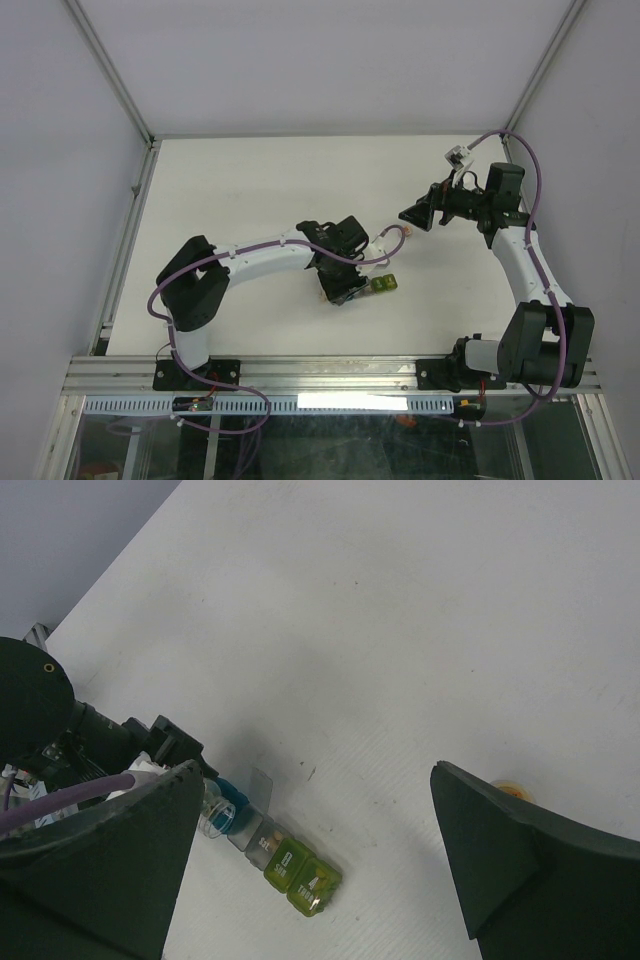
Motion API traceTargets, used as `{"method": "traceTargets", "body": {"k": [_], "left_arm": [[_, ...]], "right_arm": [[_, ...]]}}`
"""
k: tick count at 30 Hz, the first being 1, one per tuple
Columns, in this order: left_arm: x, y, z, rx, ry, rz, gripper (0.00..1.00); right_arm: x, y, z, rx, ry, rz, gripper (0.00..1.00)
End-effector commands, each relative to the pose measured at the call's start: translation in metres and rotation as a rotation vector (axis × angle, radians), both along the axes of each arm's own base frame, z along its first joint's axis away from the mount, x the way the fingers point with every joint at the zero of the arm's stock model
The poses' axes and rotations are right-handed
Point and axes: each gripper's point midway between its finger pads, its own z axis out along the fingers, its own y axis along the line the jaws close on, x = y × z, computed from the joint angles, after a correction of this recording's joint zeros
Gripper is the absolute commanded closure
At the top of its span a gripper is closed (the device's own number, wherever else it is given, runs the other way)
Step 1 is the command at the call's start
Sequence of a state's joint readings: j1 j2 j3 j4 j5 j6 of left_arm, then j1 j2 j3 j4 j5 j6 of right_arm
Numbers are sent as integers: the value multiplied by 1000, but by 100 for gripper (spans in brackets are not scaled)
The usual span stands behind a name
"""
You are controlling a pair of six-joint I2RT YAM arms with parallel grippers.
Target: Sort the pills into containers
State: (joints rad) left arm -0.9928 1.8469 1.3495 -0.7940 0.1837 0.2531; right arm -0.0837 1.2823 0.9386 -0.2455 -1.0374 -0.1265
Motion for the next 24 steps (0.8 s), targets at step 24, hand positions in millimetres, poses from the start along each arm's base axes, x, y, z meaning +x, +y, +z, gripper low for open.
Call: {"method": "traceTargets", "body": {"k": [24], "left_arm": [[8,-9,13,-20,-7,-2,100]], "right_arm": [[6,0,24,5,-81,24,1]]}}
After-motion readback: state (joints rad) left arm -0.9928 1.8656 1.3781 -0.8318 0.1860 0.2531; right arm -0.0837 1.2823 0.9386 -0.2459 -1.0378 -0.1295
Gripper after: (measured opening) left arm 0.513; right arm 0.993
